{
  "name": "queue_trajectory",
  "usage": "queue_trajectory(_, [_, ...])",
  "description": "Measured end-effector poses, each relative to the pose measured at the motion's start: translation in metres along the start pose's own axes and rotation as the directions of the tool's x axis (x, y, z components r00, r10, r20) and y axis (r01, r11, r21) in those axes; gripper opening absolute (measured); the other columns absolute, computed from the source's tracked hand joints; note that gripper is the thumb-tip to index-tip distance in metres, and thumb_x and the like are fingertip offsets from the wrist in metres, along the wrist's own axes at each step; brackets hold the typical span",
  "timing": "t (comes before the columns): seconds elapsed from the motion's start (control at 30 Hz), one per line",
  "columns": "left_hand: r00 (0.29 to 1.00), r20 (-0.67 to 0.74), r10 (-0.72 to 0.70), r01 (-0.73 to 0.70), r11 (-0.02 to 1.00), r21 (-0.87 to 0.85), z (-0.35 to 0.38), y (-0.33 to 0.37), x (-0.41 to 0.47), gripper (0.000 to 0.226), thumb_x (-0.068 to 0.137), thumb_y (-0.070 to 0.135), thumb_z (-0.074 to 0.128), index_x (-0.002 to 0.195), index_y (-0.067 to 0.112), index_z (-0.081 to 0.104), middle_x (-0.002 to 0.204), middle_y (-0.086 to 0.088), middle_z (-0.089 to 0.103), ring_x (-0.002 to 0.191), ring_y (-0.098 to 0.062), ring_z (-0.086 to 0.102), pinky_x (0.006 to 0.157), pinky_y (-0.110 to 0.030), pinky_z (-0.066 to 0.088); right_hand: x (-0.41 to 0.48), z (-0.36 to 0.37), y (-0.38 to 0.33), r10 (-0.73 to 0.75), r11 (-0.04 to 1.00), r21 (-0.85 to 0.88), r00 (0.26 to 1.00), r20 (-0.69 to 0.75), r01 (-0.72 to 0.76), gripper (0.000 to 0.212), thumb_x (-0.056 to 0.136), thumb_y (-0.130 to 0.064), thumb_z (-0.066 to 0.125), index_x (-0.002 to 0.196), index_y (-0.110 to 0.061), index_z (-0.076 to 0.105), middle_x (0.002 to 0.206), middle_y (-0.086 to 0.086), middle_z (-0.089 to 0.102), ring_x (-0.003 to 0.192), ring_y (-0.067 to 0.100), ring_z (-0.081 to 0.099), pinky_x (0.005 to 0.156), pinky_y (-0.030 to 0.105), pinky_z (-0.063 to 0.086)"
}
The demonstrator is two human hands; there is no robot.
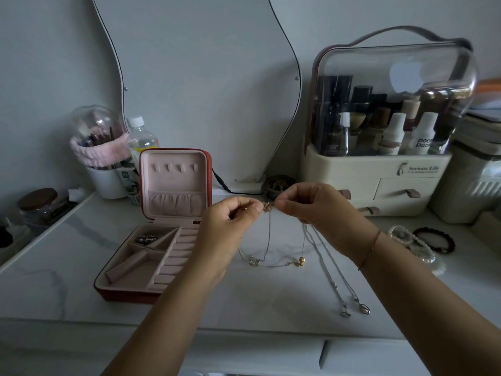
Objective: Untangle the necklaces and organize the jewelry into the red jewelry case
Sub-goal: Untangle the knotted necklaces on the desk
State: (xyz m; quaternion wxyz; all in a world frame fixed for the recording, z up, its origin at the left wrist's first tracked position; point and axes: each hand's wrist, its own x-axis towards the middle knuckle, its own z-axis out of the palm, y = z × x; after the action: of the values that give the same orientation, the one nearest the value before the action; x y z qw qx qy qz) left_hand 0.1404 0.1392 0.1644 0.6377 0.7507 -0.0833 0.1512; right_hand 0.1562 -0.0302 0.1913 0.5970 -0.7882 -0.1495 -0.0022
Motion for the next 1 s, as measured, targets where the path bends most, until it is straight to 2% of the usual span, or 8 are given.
queue_trajectory(0.1, [1.000,-0.009,-0.002,0.002,1.000,0.013,0.000,0.002,-0.001,0.009,0.090,0.015,0.063,0.085,0.012,0.071,0.047,0.018,0.055,0.048,0.007,0.048,0.051,-0.005,0.034,-0.001,0.000,0.001,-0.010,1.000,0.030,1.000,0.002,0.010,0.005,0.085,-0.011,0.064,0.081,-0.011,0.067,0.064,-0.009,0.061,0.053,-0.006,0.052,0.055,0.007,0.041])
queue_trajectory(0.2, [0.999,-0.027,0.021,-0.019,0.997,0.081,-0.001,-0.001,0.001,0.006,0.086,0.021,0.068,0.083,0.018,0.073,0.058,-0.001,0.058,0.058,-0.005,0.047,0.055,-0.013,0.037,-0.001,-0.001,0.002,-0.006,0.998,0.055,1.000,-0.001,0.006,0.006,0.086,-0.014,0.064,0.081,-0.013,0.066,0.058,-0.013,0.058,0.052,-0.004,0.048,0.053,0.012,0.039])
queue_trajectory(0.3, [0.999,-0.009,0.044,-0.042,0.990,0.132,-0.001,-0.003,0.002,0.005,0.085,0.021,0.070,0.083,0.017,0.073,0.052,0.009,0.034,0.053,-0.007,0.032,0.050,-0.017,0.028,0.000,0.000,0.002,-0.014,0.997,0.081,0.999,-0.046,0.018,0.006,0.086,-0.015,0.064,0.084,-0.010,0.066,0.058,-0.009,0.054,0.050,-0.003,0.044,0.053,0.016,0.036])
queue_trajectory(0.47, [0.993,0.094,0.077,-0.093,0.979,0.179,-0.002,-0.002,0.001,0.005,0.086,0.020,0.069,0.085,0.017,0.072,0.051,0.012,0.027,0.051,-0.006,0.027,0.048,-0.017,0.024,0.004,0.002,-0.002,-0.030,0.992,0.120,0.997,-0.076,0.040,0.009,0.088,-0.013,0.061,0.087,-0.005,0.065,0.053,-0.012,0.053,0.047,-0.002,0.043,0.050,0.015,0.034])
queue_trajectory(0.6, [0.990,0.129,0.057,-0.075,0.987,0.141,-0.001,0.000,0.000,0.003,0.086,0.019,0.069,0.084,0.019,0.072,0.054,0.012,0.030,0.052,-0.006,0.030,0.049,-0.014,0.026,0.007,0.004,-0.004,-0.028,0.988,0.149,0.995,-0.097,0.043,0.008,0.089,-0.010,0.061,0.083,-0.007,0.064,0.052,-0.012,0.053,0.046,-0.002,0.042,0.048,0.015,0.032])
queue_trajectory(0.8, [0.993,0.116,0.000,-0.001,1.000,0.010,-0.004,-0.002,-0.001,0.007,0.084,0.019,0.070,0.080,0.023,0.072,0.072,-0.004,0.052,0.066,-0.008,0.044,0.059,-0.013,0.037,0.006,0.001,0.001,0.035,0.981,0.194,0.996,-0.079,-0.019,0.010,0.090,-0.012,0.059,0.082,-0.009,0.064,0.048,-0.012,0.049,0.047,0.003,0.036,0.049,0.017,0.030])
queue_trajectory(0.9, [0.992,0.125,-0.011,0.017,0.999,-0.046,-0.004,-0.001,0.000,0.009,0.085,0.013,0.068,0.077,0.017,0.066,0.060,0.011,0.052,0.055,-0.001,0.042,0.054,-0.009,0.035,0.005,0.000,0.004,0.036,0.977,0.212,0.996,-0.080,-0.019,0.010,0.090,-0.013,0.059,0.082,-0.009,0.063,0.048,-0.014,0.048,0.049,0.006,0.032,0.048,0.017,0.029])
queue_trajectory(1.0, [0.987,0.154,-0.040,0.063,0.987,-0.147,-0.005,0.001,0.004,0.012,0.073,0.027,0.068,0.072,0.018,0.062,0.050,0.014,0.041,0.047,-0.002,0.032,0.047,-0.015,0.028,0.003,-0.001,0.007,0.035,0.976,0.216,0.997,-0.064,-0.020,0.010,0.090,-0.014,0.060,0.081,-0.010,0.063,0.050,-0.011,0.045,0.049,0.005,0.032,0.048,0.017,0.030])
